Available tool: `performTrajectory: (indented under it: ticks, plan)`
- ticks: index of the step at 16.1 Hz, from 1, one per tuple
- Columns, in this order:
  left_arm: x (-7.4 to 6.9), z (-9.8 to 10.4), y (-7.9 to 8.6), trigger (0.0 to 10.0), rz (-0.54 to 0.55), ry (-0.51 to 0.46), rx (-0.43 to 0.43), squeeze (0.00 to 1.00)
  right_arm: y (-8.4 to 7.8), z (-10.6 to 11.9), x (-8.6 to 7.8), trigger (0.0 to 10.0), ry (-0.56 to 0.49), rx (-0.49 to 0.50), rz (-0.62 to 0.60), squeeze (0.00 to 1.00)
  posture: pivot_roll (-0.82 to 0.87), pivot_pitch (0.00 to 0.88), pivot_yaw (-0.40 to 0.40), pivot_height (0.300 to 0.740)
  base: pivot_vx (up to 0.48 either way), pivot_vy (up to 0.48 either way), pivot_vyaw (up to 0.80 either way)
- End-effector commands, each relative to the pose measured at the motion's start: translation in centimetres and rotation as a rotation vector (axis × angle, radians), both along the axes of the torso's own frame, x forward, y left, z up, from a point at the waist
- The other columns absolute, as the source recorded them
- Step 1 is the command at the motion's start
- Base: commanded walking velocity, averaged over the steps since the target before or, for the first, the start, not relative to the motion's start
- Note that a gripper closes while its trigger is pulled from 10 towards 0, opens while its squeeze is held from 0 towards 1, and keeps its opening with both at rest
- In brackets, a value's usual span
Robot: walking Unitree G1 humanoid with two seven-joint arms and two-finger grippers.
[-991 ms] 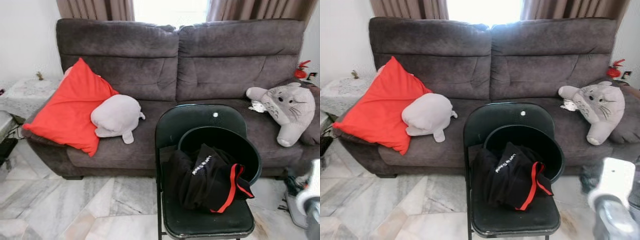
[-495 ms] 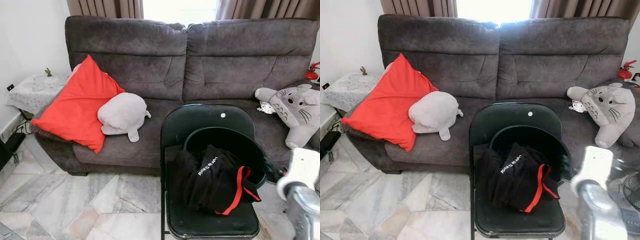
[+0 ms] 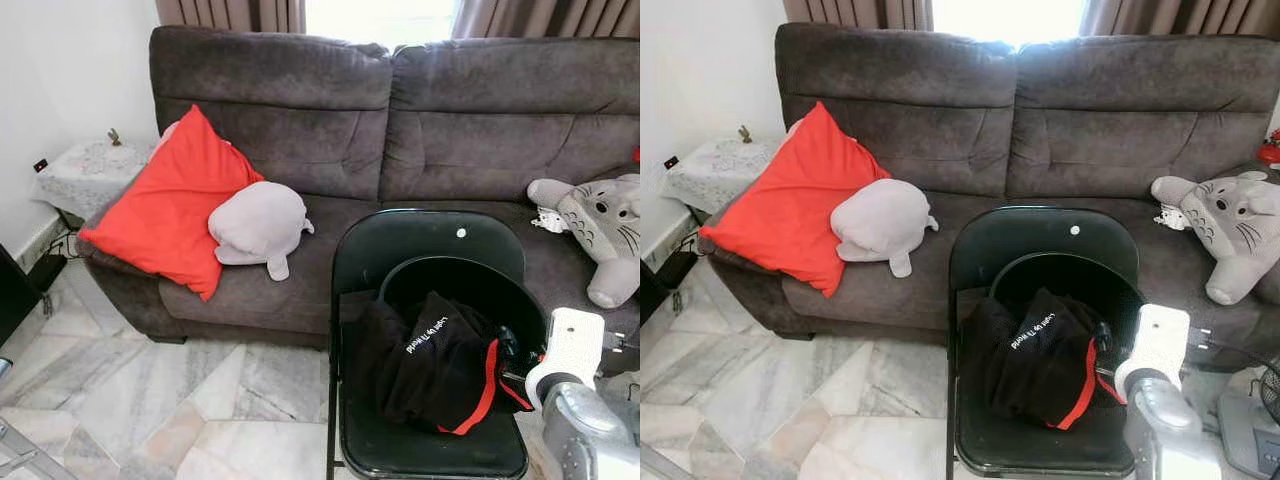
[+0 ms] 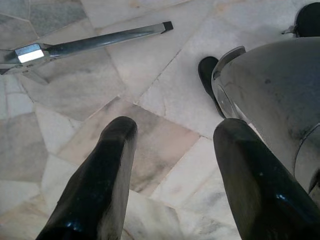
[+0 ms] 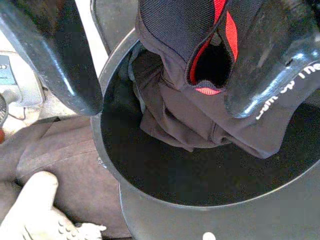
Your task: Hang hanger
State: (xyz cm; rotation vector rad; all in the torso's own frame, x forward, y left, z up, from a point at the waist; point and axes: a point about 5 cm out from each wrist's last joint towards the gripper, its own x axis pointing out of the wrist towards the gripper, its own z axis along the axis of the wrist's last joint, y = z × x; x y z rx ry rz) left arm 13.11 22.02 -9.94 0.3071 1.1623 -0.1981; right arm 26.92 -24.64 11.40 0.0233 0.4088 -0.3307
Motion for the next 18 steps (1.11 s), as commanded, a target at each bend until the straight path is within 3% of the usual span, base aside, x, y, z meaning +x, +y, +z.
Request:
performTrajectory:
  ticks: [1, 10, 13, 18]
  plan:
    - [-0.5, -0.1, 0.2, 10.0, -0.014, 0.017, 0.008, 0.0, 0.2, 0.4, -0.3, 10.0, -0.011, -0.012, -0.026, 0.0, 0.0, 0.0, 0.041, 0.74, 0.0, 0.0, 0.0]
    - [-0.4, -0.1, 0.2, 10.0, -0.015, 0.016, 0.007, 0.0, 1.2, -0.1, -1.6, 10.0, 0.01, -0.01, -0.066, 0.0, 0.0, 0.0, 0.042, 0.74, 0.0, 0.0, 0.0]
    - [-0.4, -0.1, 0.2, 10.0, -0.016, 0.016, 0.007, 0.0, 1.6, 1.2, -2.1, 10.0, -0.081, -0.031, -0.12, 0.0, 0.0, 0.0, 0.042, 0.74, 0.0, 0.0, 0.0]
    - [-0.4, -0.1, 0.2, 10.0, -0.018, 0.017, 0.005, 0.0, 2.1, 0.1, -2.8, 10.0, -0.021, 0.007, -0.143, 0.0, -0.01, 0.0, 0.041, 0.74, 0.0, 0.0, 0.0]
